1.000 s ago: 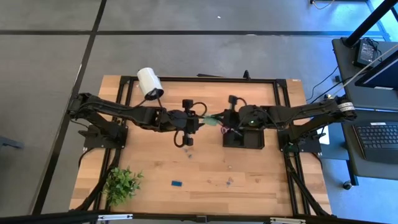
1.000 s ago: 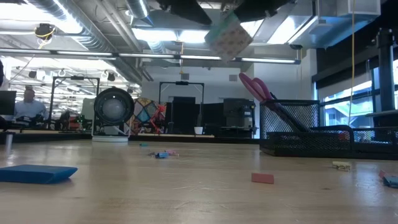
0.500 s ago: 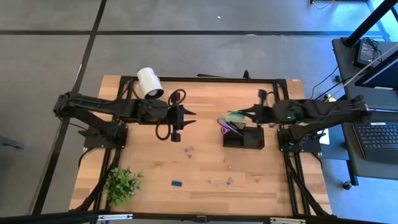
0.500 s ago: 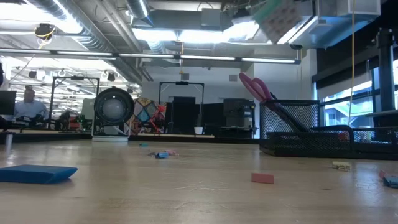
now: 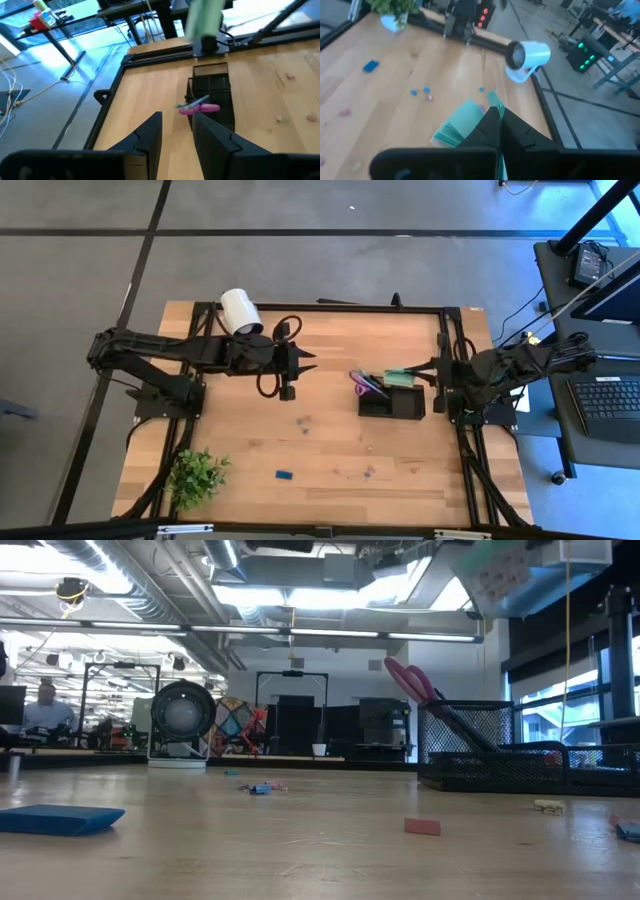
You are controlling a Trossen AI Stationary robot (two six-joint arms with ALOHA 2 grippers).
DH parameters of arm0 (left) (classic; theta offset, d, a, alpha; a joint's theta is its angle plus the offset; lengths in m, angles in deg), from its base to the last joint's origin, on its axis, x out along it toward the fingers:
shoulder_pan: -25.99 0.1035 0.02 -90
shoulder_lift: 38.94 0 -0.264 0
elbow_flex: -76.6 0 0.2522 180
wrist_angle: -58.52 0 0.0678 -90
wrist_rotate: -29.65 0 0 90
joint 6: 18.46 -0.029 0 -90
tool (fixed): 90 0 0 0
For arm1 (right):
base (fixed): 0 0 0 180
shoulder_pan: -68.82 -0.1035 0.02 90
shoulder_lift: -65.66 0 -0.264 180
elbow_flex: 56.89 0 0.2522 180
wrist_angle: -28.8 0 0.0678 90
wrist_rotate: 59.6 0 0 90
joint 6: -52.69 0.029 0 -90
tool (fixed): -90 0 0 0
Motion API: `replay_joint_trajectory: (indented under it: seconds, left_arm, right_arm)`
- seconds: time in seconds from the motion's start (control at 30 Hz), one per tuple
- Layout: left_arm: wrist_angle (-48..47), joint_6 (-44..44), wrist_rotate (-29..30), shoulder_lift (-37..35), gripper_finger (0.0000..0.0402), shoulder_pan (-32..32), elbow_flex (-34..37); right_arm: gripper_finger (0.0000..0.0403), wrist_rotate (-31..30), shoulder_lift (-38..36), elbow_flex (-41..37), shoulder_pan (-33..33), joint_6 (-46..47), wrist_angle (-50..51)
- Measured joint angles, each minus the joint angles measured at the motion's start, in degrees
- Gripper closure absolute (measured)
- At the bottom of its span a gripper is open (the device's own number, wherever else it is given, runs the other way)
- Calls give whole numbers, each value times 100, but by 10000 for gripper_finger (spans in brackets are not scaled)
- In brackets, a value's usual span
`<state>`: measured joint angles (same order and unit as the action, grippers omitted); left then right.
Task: Pick and place office supplies into organizer
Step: Put the light blue sticky notes into the black desk organizer
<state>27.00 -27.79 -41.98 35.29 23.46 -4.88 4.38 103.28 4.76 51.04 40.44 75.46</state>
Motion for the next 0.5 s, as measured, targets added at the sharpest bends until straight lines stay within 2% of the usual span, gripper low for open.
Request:
replay_joint_trajectory:
  seconds: [0.17, 0.3, 0.5]
  left_arm:
    - [22, 210, 8, 84, 300, 130, -1]
    - [0, 280, 8, 172, 300, 221, 1]
    - [-46, 390, 2, 290, 300, 341, 1]
  right_arm:
    - [398, 34, -344, -473, -135, 469, 204]
    - [400, 304, -687, -737, -321, 745, 238]
    - [399, 471, -1294, -998, -573, 908, 354]
